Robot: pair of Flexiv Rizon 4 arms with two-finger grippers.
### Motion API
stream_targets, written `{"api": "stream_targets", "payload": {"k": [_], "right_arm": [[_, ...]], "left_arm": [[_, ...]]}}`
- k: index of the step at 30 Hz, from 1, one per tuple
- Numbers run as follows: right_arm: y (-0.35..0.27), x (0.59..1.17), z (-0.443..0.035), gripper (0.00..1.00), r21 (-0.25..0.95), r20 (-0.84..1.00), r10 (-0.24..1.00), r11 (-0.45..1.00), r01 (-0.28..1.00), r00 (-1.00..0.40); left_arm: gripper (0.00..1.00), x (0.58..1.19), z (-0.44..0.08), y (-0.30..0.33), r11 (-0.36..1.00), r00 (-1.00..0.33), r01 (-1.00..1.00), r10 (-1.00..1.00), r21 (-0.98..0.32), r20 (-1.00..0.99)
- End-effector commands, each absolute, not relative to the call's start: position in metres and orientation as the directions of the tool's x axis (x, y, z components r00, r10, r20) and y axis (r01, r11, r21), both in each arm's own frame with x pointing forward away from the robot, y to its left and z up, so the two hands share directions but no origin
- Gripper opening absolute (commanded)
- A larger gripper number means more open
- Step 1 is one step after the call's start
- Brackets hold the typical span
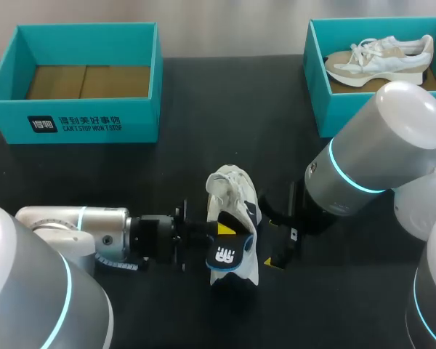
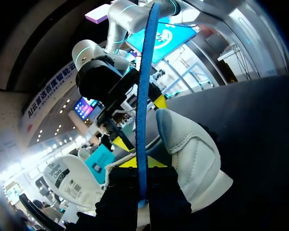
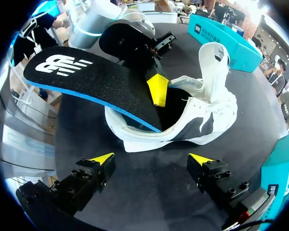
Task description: Take the shoe out of the shoebox, open the shoe tongue, remove and reinsert the insole, then place the shoe into the shoebox
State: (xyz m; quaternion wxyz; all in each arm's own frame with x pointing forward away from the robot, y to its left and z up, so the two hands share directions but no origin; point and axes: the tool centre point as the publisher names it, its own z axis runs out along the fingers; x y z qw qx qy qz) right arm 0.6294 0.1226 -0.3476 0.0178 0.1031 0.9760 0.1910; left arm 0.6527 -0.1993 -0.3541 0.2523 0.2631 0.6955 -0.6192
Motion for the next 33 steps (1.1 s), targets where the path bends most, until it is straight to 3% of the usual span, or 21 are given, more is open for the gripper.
{"api": "stream_targets", "payload": {"k": [1,19,29,33], "right_arm": [[0.124,0.628,-0.349,1.0,0.376,0.002,0.21,0.906,0.195,-0.978],[0.124,0.628,-0.349,1.0,0.376,0.002,0.21,0.906,0.195,-0.978],[0.124,0.628,-0.349,1.0,0.376,0.002,0.21,0.906,0.195,-0.978],[0.124,0.628,-0.349,1.0,0.376,0.002,0.21,0.906,0.195,-0.978]], "left_arm": [[0.0,0.653,-0.359,-0.199,0.09,-0.732,0.681,0.055,-0.727,-0.679],[0.0,0.652,-0.343,-0.2,0.061,-0.72,0.694,0.051,-0.717,-0.692],[0.21,0.651,-0.339,-0.2,0.06,-0.718,0.696,0.06,-0.715,-0.694],[0.21,0.65,-0.335,-0.201,0.061,-0.713,0.701,0.067,-0.711,-0.698]]}}
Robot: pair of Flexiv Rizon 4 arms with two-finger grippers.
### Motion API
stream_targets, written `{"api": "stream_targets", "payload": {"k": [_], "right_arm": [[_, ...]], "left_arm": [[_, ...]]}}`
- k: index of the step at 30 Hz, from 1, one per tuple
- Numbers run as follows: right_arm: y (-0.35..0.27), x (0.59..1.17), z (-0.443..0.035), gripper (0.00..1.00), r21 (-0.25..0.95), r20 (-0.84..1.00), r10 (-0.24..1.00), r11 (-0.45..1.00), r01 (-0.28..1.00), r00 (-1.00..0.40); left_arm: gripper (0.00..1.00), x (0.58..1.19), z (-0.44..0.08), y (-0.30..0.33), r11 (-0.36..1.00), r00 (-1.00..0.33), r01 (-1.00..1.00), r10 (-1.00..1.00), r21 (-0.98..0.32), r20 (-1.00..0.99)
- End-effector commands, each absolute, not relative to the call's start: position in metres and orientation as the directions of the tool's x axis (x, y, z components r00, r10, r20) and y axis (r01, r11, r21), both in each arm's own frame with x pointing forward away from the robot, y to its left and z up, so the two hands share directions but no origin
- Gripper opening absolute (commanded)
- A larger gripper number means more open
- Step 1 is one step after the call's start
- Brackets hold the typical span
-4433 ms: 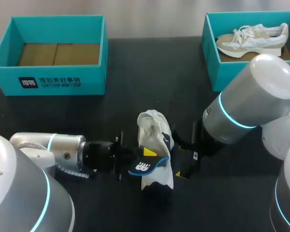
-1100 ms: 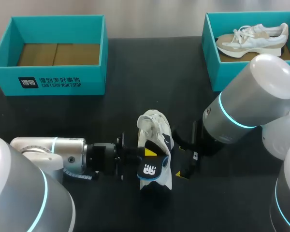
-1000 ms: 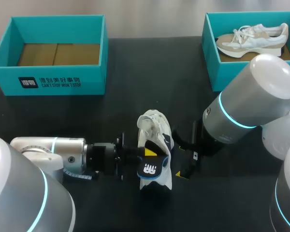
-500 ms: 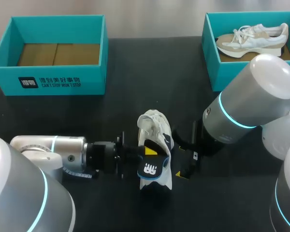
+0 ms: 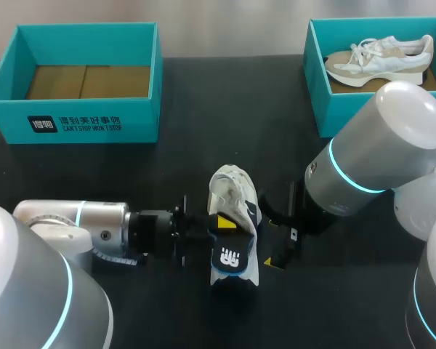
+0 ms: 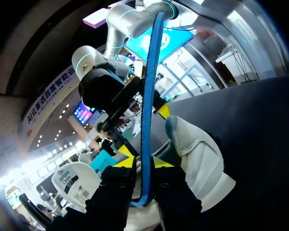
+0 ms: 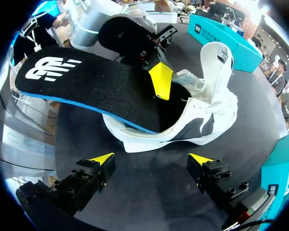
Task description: Take the shoe out of the shoebox, open the shoe tongue, remove and reinsert the insole, then place the shoe into the shoebox
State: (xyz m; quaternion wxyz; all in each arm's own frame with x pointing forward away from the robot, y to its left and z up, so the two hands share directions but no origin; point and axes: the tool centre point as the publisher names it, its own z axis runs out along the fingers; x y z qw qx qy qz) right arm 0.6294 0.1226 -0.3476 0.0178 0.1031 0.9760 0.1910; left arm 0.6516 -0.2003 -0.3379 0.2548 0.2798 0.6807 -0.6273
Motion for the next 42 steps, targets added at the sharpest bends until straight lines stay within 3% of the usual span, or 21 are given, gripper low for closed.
{"api": "stream_targets", "payload": {"k": [1,12,21,42], "right_arm": [[0.124,0.628,-0.349,1.0,0.376,0.002,0.21,0.906,0.195,-0.978],[0.124,0.628,-0.349,1.0,0.376,0.002,0.21,0.906,0.195,-0.978],[0.124,0.628,-0.349,1.0,0.376,0.002,0.21,0.906,0.195,-0.978],[0.124,0.628,-0.349,1.0,0.376,0.002,0.21,0.906,0.195,-0.978]], "left_arm": [[0.21,0.65,-0.334,-0.201,0.062,-0.712,0.702,0.069,-0.71,-0.699],[0.27,0.647,-0.325,-0.203,0.066,-0.699,0.715,0.092,-0.696,-0.71],[0.24,0.646,-0.324,-0.195,0.08,-0.689,0.724,0.112,-0.685,-0.716],[0.29,0.637,-0.31,-0.198,0.117,-0.639,0.763,0.282,-0.635,-0.716]]}}
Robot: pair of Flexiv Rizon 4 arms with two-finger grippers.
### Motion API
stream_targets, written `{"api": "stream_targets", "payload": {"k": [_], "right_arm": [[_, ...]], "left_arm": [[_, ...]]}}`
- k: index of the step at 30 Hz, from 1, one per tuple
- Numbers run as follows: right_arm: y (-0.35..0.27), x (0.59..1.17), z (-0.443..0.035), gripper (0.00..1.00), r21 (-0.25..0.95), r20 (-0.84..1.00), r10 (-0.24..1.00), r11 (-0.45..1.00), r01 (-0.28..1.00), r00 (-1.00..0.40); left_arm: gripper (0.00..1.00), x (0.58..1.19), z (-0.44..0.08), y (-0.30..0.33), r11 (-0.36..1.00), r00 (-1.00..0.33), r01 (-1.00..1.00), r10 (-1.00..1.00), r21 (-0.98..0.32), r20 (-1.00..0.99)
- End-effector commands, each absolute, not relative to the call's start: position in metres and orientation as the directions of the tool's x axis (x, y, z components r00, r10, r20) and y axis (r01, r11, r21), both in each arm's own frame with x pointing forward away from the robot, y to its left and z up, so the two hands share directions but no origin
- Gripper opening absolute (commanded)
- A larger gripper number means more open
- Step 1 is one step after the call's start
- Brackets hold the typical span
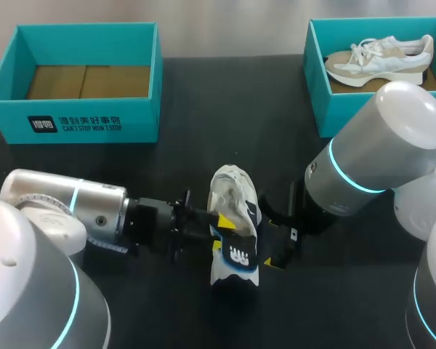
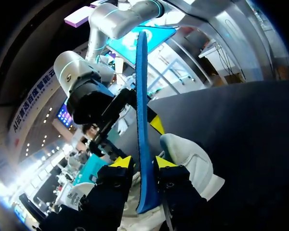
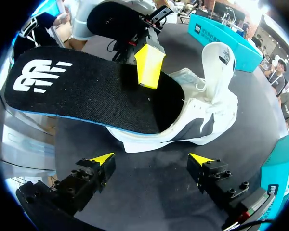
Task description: Take the shoe out of the shoebox, open the shoe tongue, remove and reinsert the insole, then place the shoe into the shoebox
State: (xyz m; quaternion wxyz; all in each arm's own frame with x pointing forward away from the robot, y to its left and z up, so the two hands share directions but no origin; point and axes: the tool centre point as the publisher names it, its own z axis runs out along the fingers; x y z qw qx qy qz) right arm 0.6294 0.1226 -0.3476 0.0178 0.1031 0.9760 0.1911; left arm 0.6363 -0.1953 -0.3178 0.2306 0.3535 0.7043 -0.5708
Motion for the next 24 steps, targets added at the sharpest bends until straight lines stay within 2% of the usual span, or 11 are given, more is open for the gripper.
{"api": "stream_targets", "payload": {"k": [1,16,24], "right_arm": [[0.124,0.628,-0.349,1.0,0.376,0.002,0.21,0.906,0.195,-0.978],[0.124,0.628,-0.349,1.0,0.376,0.002,0.21,0.906,0.195,-0.978],[0.124,0.628,-0.349,1.0,0.376,0.002,0.21,0.906,0.195,-0.978]], "left_arm": [[0.28,0.637,-0.309,-0.199,0.125,-0.632,0.769,0.294,-0.627,-0.717],[0.28,0.63,-0.313,-0.201,0.174,-0.636,0.757,0.418,-0.629,-0.649],[0.23,0.62,-0.318,-0.207,0.186,-0.625,0.764,0.45,-0.618,-0.638]]}}
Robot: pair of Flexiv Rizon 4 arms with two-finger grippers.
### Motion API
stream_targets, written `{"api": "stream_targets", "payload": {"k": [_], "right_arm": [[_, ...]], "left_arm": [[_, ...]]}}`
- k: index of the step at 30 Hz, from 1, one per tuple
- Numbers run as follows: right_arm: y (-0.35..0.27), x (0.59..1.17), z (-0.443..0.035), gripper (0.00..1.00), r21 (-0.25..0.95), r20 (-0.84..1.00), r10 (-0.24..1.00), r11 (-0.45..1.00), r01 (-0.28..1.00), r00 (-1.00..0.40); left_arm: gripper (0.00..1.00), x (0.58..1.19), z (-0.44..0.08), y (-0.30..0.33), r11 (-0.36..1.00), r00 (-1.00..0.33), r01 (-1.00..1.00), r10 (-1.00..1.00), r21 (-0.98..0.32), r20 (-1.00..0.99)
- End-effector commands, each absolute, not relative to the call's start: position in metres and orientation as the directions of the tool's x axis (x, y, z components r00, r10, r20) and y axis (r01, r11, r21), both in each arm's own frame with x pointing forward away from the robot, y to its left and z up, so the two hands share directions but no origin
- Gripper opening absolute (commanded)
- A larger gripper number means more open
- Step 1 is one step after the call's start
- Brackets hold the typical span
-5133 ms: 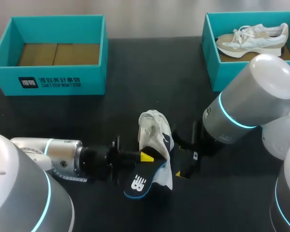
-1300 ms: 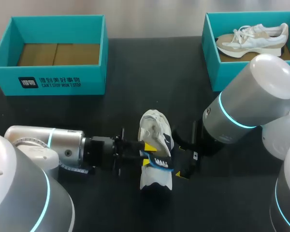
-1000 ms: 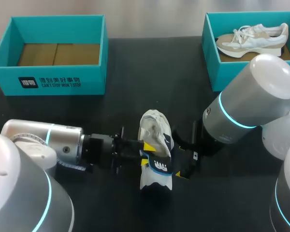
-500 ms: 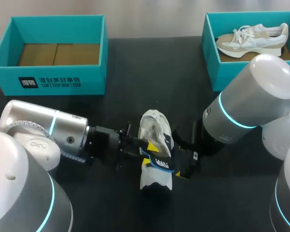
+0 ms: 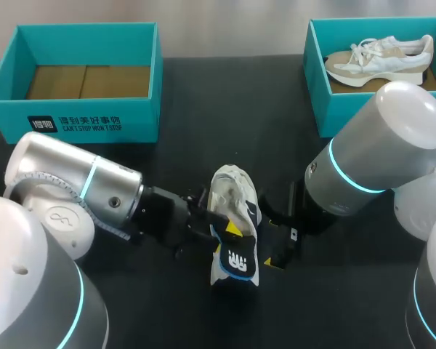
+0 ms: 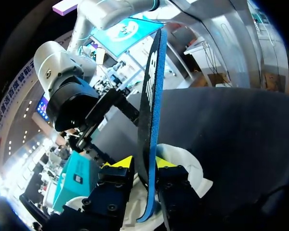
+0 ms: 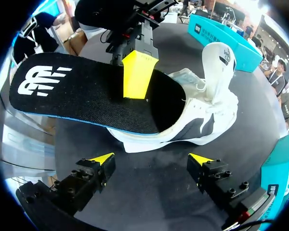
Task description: Take the shoe out of the shoebox, open the shoe tongue, remove and reinsert the insole, then place the shoe into the shoebox
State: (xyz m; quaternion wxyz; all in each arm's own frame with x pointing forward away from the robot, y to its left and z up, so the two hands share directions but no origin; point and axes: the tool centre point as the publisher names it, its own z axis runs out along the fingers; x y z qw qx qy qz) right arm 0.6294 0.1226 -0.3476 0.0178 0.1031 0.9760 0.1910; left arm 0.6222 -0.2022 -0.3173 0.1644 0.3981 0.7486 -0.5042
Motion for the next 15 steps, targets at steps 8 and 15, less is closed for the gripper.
{"api": "stream_targets", "payload": {"k": [8,15], "right_arm": [[0.124,0.628,-0.349,1.0,0.376,0.002,0.21,0.906,0.195,-0.978],[0.124,0.628,-0.349,1.0,0.376,0.002,0.21,0.906,0.195,-0.978]], "left_arm": [[0.0,0.618,-0.328,-0.209,0.231,-0.626,0.775,0.396,-0.588,-0.671],[0.0,0.622,-0.336,-0.207,0.234,-0.675,0.737,0.238,-0.634,-0.698]]}}
